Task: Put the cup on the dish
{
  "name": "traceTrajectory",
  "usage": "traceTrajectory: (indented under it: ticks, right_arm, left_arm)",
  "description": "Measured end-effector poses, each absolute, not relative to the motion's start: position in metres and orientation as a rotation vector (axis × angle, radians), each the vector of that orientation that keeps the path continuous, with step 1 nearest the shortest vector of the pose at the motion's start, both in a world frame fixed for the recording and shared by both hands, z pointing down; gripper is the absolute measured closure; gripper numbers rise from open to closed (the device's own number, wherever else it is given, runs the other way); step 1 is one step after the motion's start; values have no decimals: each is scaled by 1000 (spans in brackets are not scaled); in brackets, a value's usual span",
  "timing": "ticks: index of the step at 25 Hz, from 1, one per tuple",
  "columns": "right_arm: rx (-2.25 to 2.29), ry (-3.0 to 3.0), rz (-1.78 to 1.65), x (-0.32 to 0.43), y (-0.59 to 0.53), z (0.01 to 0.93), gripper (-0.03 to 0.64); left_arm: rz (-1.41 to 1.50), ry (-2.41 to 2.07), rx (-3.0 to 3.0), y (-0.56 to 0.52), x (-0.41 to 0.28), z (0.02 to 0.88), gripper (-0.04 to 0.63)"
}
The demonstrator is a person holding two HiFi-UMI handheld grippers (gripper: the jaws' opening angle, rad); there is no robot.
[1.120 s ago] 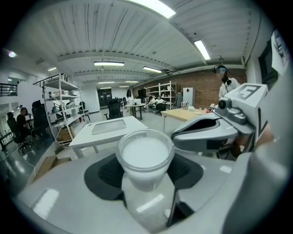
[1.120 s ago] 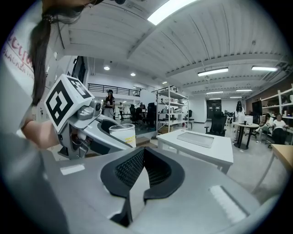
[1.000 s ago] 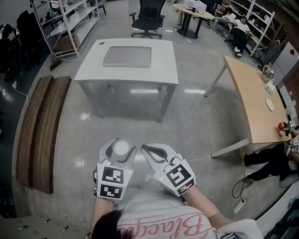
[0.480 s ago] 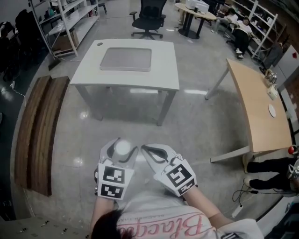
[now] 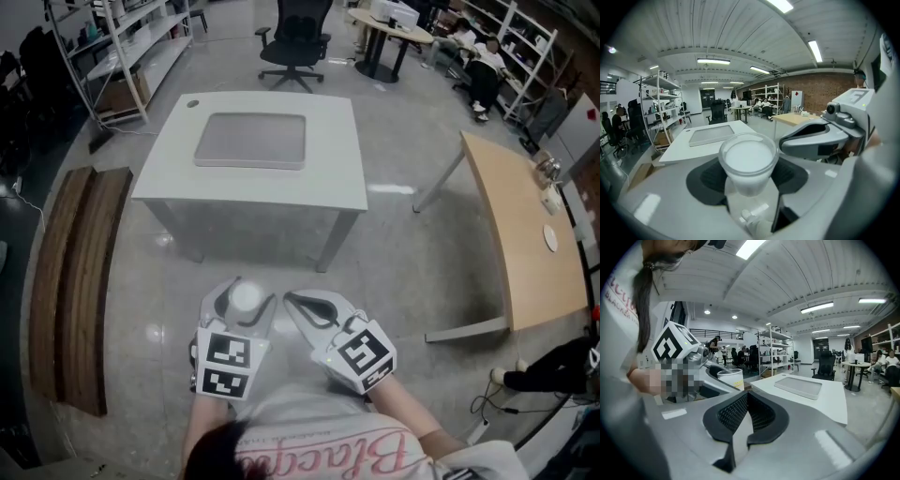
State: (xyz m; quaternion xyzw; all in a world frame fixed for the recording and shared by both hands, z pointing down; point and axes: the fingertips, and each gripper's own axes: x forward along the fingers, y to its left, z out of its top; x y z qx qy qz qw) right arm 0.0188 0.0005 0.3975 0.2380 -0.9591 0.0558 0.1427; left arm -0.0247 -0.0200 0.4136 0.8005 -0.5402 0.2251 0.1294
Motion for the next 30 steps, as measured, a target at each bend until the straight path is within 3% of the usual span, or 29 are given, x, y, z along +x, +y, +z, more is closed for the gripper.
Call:
traceTrajectory:
  ticks: [15,30]
  right_arm:
    - [792,-2712,138,-23,-130,387,615]
    - [867,-2662,207,-44,-188,403,615]
  left_arm:
    - [636,-1515,2389,-150,-65,405,339]
    - [635,-1481,2435,-225,-87,412,339]
